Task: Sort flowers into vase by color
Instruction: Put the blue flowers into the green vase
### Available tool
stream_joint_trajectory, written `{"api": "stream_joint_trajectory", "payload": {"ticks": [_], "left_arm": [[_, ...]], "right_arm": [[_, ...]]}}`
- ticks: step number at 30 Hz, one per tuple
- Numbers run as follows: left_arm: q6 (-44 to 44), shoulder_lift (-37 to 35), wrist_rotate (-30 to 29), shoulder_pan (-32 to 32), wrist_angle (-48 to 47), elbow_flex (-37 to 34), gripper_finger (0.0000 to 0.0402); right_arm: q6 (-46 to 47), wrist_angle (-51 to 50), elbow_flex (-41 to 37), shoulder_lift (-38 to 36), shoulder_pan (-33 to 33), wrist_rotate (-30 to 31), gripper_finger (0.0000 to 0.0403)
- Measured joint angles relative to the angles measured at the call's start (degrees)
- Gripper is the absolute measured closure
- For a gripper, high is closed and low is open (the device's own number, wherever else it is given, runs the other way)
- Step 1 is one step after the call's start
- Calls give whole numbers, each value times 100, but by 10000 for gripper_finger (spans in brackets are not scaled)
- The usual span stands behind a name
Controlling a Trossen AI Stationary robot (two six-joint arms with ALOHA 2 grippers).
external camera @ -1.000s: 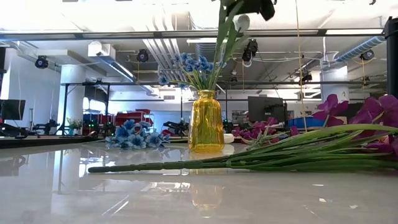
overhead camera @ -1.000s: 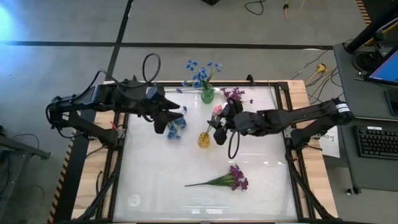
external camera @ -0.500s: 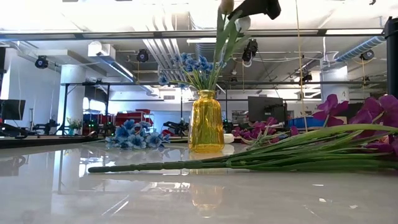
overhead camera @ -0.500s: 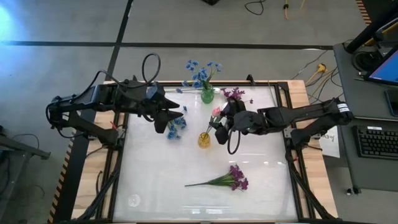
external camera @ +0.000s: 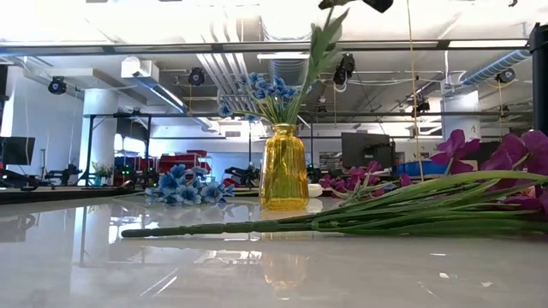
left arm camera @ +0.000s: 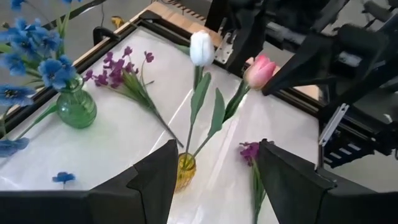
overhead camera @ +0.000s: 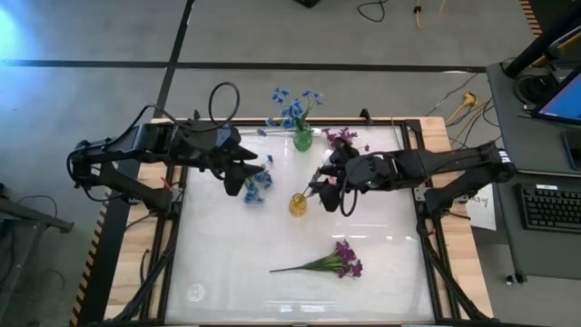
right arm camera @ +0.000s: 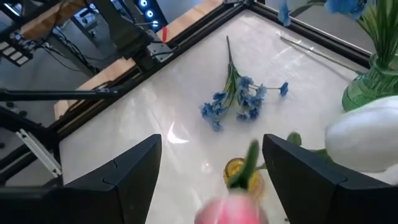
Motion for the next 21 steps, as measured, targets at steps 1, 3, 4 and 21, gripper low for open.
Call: {"api": "stream_joint_trajectory", "payload": {"ticks": [1,3,4,21], "left_arm": [[-8,0,-4,0,-9,0,196],[-17,0,-9,0,-17,0,196],[-17,0,-9,2,-25,0,196],[64,0,-153,1,-1295,0,196]], "right_arm": [[-2,-15,37,0,0,2,132],[-4,-14,99,-2,-2,2,134],[-4,-14,122,-2,-2,2,136],[-517,-964,1499,-4,-159,0,137]]}}
